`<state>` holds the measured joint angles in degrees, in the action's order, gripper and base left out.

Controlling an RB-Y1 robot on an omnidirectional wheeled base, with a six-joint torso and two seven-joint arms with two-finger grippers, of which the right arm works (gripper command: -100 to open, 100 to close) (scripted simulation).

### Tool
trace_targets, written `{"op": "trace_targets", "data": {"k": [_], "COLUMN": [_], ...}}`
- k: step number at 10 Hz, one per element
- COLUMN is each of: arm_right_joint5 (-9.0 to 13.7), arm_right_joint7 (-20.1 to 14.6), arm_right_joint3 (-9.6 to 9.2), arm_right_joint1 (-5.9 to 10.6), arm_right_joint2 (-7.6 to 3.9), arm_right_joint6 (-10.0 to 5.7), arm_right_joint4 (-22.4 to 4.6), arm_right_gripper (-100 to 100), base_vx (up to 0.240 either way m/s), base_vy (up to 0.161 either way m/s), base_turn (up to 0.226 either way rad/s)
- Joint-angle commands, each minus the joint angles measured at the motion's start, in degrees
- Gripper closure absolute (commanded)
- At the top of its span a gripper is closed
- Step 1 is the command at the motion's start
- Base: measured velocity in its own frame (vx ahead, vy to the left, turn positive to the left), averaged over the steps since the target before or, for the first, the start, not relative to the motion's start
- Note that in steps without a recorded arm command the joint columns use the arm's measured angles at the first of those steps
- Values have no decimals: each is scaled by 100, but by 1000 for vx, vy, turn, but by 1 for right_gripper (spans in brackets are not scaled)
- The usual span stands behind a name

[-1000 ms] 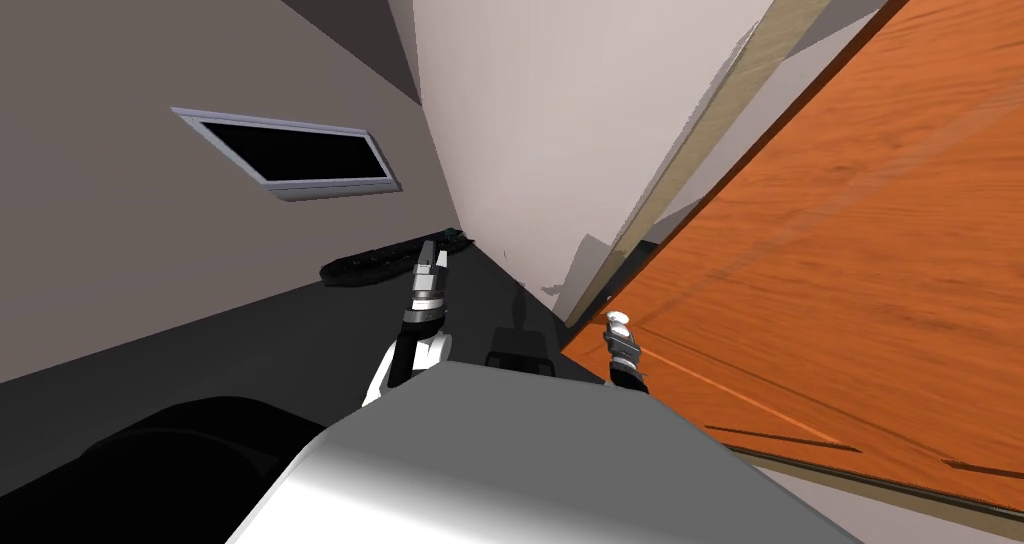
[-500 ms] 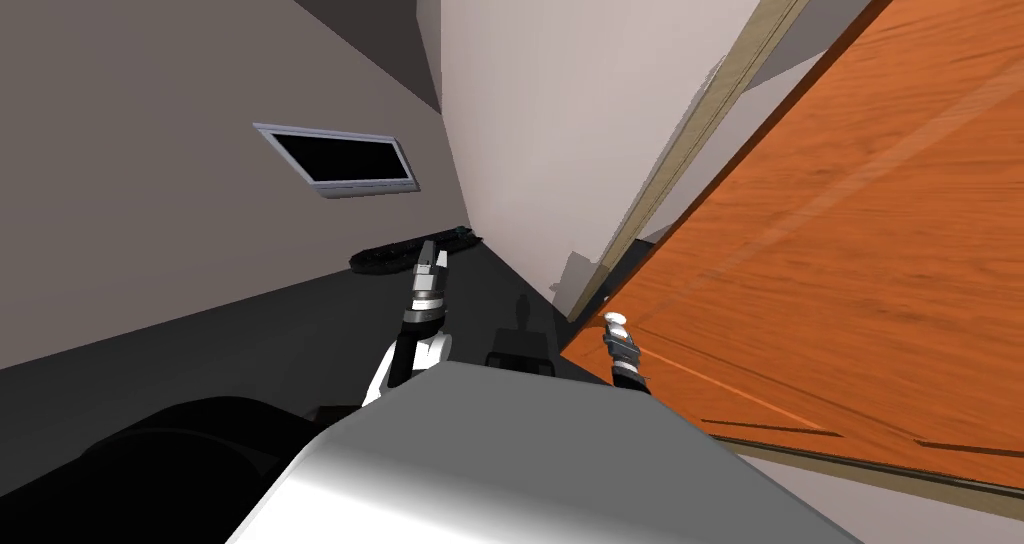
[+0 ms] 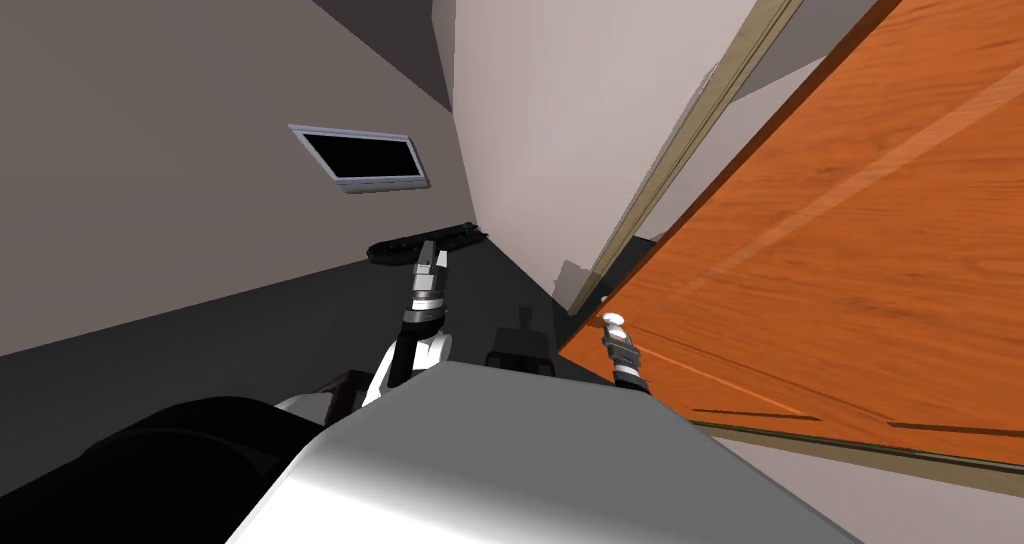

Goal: Pull the door open

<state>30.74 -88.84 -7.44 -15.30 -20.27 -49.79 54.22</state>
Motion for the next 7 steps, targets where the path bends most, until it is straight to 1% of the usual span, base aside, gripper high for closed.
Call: {"op": "trace_targets", "data": {"k": [1,3,4,5,7], "arm_right_joint5": [-59,-136,-115,-167,-214], "arm_right_joint7": [-113,-249,-188,-296,-407], "arm_right_joint3": [-112,-255,-220,-316,-394], "arm_right_joint1": [-54,-134,-120,-175,-227], "arm_right_joint2": [-71,-172,-130,-198,-286], "arm_right_joint6": [-79,-162,-108,-200,-307], "arm_right_joint4": [16,57,61,31,11], "arm_right_gripper": [100,100,100,100,100], "base_vx": [-219,-226,-97,-157,-223], "base_vy": [-25,-41,-11,8,-13], "base_turn": [87,96,31,139,133]}}
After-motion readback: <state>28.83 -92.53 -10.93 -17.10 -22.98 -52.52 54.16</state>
